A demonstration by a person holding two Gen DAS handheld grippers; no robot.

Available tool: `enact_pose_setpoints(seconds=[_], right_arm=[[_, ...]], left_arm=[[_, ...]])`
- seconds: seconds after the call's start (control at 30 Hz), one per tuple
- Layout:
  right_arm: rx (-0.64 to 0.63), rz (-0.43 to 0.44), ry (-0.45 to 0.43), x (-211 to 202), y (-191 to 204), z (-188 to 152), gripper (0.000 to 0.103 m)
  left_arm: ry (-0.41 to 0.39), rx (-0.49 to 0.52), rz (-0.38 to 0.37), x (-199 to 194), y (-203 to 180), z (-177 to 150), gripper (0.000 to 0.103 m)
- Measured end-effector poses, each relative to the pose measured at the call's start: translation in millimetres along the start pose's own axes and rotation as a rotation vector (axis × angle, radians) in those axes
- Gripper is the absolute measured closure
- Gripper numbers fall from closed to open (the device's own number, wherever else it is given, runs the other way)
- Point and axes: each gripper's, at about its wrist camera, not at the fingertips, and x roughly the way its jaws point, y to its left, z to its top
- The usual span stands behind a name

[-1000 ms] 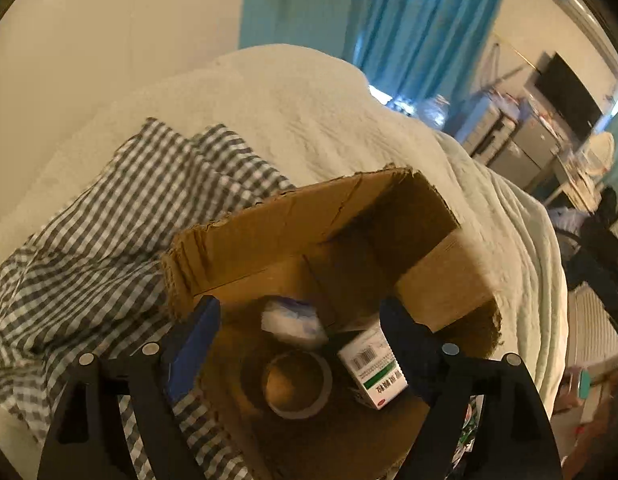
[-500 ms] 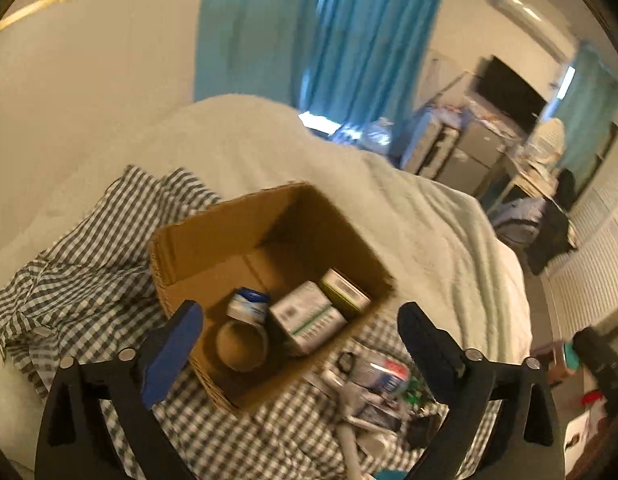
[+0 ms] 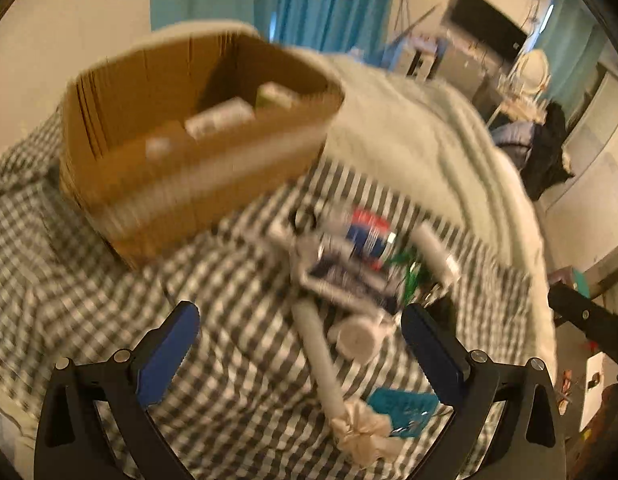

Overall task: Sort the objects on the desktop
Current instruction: 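Grasp the foil snack bag with the left gripper while the right grasps the clear cup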

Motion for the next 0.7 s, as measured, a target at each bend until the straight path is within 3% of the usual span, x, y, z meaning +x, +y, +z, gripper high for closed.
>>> enact_pose_setpoints(seconds=[0.2,0.3,0.57,0.67,0.7], right_arm=[[-0.028,-0.051,0.102,67,-5,-12,0.025],[0.028,-0.032,0.153,97,-11,-16,0.025],[0.134,-0.026,0.266,158,-28,-29,0.031],[0.141,0.003,0.315,175,-30,-39,0.045],[0.134,-0.003,0.318,176,-29,-41,0.044]], left_arm=[[0.052,0.085,0.012,43,-27,-11,0.0],[0.053,0.12,0.021,64,-36,-5,0.0],[0.141,0.057,-0.018,126,-31,10,0.0],[0.146,0.07,-0.061,135,-35,11,0.028],[0.144,0.077,-0.076,136,-36,12,0.054]])
